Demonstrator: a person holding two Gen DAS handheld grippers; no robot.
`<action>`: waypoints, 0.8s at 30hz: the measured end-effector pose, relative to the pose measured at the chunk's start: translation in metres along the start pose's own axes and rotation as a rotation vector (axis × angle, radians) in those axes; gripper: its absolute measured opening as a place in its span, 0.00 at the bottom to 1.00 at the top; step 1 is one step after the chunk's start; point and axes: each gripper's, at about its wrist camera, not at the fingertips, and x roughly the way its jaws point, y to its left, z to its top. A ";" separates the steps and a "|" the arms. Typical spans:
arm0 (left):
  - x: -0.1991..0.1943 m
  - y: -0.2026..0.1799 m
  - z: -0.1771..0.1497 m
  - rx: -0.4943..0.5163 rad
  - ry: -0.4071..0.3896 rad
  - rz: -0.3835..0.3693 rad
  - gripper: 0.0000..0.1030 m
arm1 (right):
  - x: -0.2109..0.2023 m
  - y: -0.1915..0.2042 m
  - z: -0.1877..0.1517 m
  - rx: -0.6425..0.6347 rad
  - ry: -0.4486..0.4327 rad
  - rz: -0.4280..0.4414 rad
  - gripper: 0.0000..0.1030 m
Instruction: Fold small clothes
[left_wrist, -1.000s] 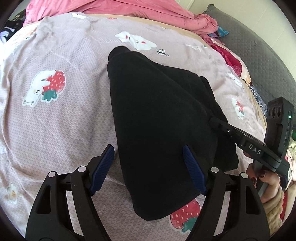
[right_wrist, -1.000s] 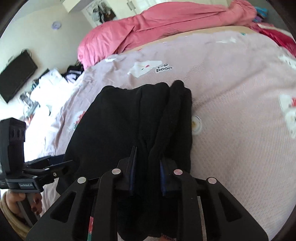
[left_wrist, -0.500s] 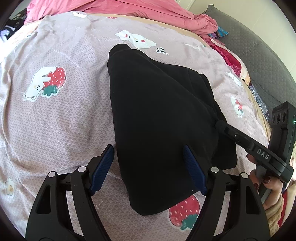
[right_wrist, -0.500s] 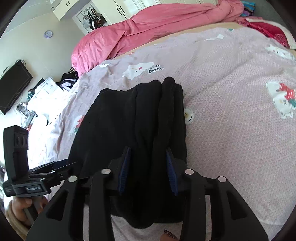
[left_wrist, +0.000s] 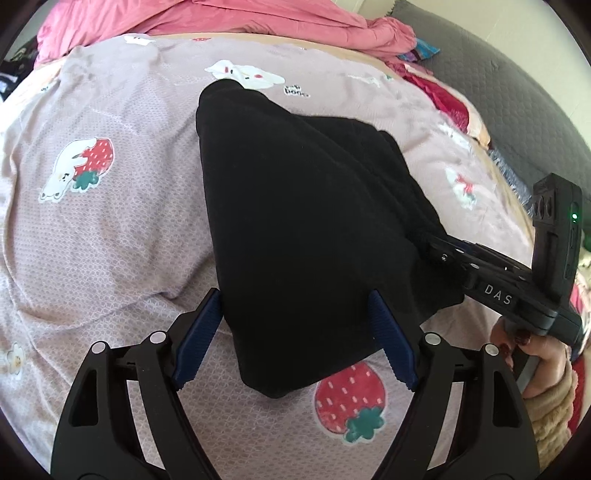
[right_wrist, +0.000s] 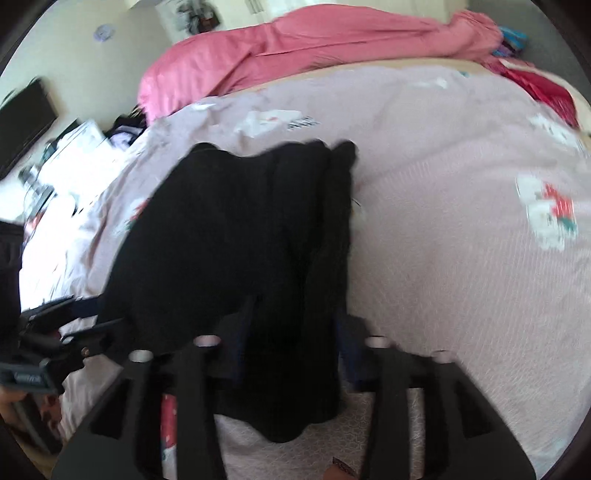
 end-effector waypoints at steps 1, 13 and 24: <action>0.001 0.001 -0.001 -0.006 0.006 -0.005 0.70 | -0.002 -0.004 -0.002 0.032 -0.009 0.017 0.46; -0.016 0.004 -0.001 -0.018 -0.029 -0.020 0.71 | -0.067 0.015 -0.007 0.022 -0.171 -0.082 0.81; -0.063 0.004 -0.003 -0.003 -0.143 -0.013 0.91 | -0.122 0.038 -0.027 -0.009 -0.327 -0.132 0.96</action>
